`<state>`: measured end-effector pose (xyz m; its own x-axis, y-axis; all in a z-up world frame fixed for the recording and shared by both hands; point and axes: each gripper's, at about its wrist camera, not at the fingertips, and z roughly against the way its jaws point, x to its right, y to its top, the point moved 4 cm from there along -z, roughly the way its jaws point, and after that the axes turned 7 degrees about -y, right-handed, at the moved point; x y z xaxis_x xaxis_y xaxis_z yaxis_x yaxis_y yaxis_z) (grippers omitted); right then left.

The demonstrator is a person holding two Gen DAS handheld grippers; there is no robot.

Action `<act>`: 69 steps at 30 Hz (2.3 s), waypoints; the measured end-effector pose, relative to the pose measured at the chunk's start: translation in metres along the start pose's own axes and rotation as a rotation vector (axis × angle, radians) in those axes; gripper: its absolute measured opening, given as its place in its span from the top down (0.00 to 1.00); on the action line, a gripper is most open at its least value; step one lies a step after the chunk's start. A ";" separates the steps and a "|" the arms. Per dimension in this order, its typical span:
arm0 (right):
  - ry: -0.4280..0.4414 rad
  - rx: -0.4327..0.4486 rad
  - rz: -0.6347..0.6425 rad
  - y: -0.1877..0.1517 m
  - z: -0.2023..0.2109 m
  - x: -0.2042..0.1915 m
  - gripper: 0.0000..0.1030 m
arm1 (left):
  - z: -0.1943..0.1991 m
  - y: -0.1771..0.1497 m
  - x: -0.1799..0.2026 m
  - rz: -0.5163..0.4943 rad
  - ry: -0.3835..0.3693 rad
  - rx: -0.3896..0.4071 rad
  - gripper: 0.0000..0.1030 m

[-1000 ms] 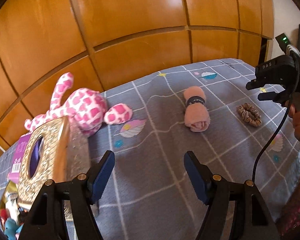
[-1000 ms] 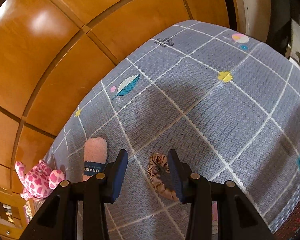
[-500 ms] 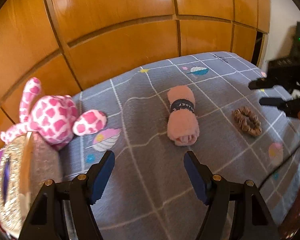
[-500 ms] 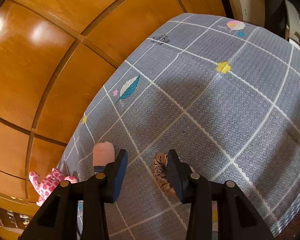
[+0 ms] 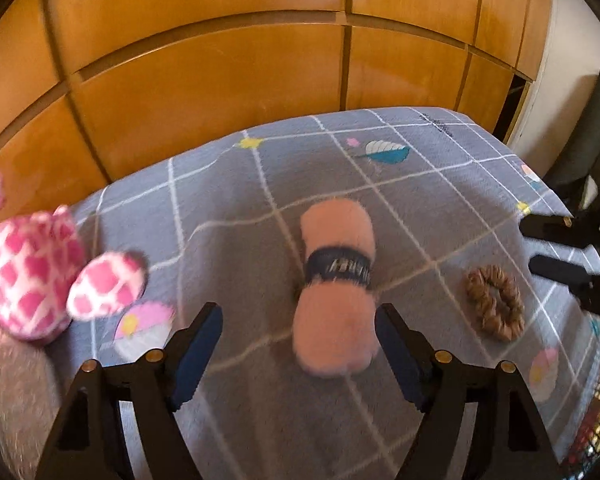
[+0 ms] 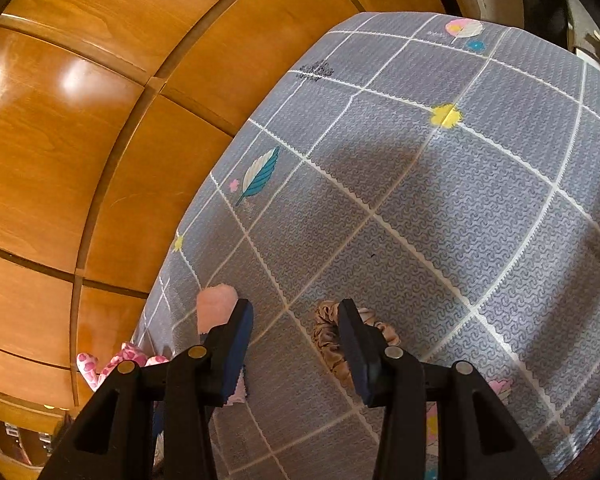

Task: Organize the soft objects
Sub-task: 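Grasp the pink rolled towel with the left gripper while the right grasps the brown scrunchie, then carry the pink towel to the gold tray and release it with the left gripper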

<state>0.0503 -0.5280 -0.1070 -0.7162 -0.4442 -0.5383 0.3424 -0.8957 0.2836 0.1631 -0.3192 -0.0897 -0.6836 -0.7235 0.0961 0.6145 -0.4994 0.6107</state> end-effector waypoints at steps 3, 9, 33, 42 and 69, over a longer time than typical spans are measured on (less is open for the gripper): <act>0.000 -0.004 -0.003 0.001 -0.002 0.001 0.57 | -0.014 0.015 0.010 -0.031 -0.001 0.003 0.23; -0.001 -0.021 -0.007 0.000 -0.006 0.002 0.57 | -0.054 0.032 0.018 -0.080 0.029 -0.031 0.37; -0.278 -0.081 0.172 -0.010 -0.035 -0.004 0.43 | 0.063 -0.089 -0.029 0.078 -0.094 -0.001 0.64; -0.446 -0.109 0.370 -0.026 -0.055 -0.016 0.41 | 0.092 -0.149 -0.041 0.091 -0.075 0.004 0.64; -0.612 -0.051 0.630 -0.062 -0.067 -0.046 0.80 | 0.095 -0.181 -0.046 0.103 -0.047 0.115 0.65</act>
<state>0.1026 -0.4531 -0.1533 -0.5803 -0.7812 0.2301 0.8000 -0.4939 0.3407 0.0457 -0.1501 -0.1297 -0.6389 -0.7434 0.1978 0.6349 -0.3644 0.6813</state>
